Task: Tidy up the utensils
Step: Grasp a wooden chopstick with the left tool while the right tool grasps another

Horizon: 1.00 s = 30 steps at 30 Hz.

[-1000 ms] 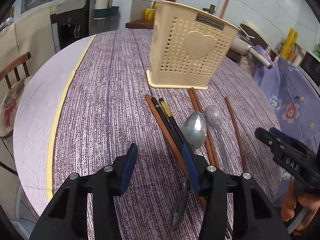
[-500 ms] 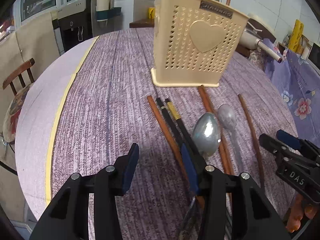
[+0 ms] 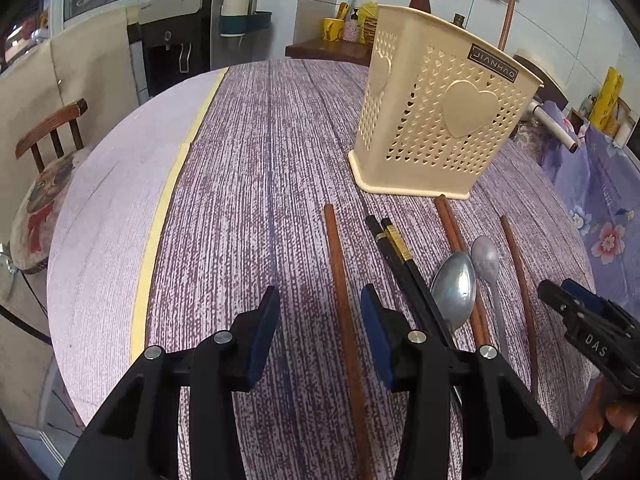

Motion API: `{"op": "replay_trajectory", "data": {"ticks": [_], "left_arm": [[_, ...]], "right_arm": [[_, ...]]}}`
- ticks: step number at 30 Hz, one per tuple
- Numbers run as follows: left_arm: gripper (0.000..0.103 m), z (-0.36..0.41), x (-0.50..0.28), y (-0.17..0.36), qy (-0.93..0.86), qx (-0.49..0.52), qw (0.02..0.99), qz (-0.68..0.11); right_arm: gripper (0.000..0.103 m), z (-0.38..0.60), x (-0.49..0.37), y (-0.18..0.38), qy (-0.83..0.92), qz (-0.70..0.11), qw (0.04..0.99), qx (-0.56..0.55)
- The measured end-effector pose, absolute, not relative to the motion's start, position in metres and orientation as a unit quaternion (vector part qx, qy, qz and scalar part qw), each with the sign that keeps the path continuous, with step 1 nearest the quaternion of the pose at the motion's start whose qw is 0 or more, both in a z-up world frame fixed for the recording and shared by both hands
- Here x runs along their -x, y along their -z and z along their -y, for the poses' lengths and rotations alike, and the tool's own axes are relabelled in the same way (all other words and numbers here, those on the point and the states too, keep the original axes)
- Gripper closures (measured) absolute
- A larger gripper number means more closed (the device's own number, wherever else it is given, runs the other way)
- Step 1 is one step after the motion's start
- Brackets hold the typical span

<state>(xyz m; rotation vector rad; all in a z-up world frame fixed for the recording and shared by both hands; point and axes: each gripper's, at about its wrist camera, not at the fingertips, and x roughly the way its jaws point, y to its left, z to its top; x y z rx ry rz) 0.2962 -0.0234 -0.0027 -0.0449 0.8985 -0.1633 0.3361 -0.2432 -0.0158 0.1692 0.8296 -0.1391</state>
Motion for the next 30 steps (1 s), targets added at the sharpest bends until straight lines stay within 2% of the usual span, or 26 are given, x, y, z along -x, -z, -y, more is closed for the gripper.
{"op": "replay_trajectory", "data": {"ticks": [5, 7, 13, 16, 22, 26, 30], "left_arm": [[0.061, 0.028, -0.308, 0.006, 0.065, 0.016, 0.897, -0.437], [0.061, 0.027, -0.313, 0.007, 0.059, 0.016, 0.896, -0.439], [0.061, 0.034, -0.324, 0.008, 0.053, 0.006, 0.895, -0.443], [0.066, 0.04, -0.33, 0.01, 0.046, -0.007, 0.895, -0.444], [0.078, 0.044, -0.338, 0.015, 0.032, -0.013, 0.894, -0.447], [0.093, 0.047, -0.342, 0.015, 0.022, -0.021, 0.897, -0.441], [0.095, 0.045, -0.345, 0.014, 0.022, -0.014, 0.897, -0.442]], "right_arm": [[0.059, 0.242, -0.353, 0.011, 0.072, -0.401, 0.909, -0.087], [0.065, 0.238, -0.363, 0.011, 0.071, -0.404, 0.908, -0.082], [0.074, 0.229, -0.386, 0.017, 0.078, -0.422, 0.9, -0.069], [0.081, 0.229, -0.396, 0.022, 0.084, -0.435, 0.894, -0.069], [0.089, 0.225, -0.407, 0.024, 0.091, -0.436, 0.893, -0.069], [0.094, 0.222, -0.413, 0.025, 0.093, -0.431, 0.895, -0.066], [0.094, 0.22, -0.414, 0.026, 0.094, -0.429, 0.896, -0.064]]}}
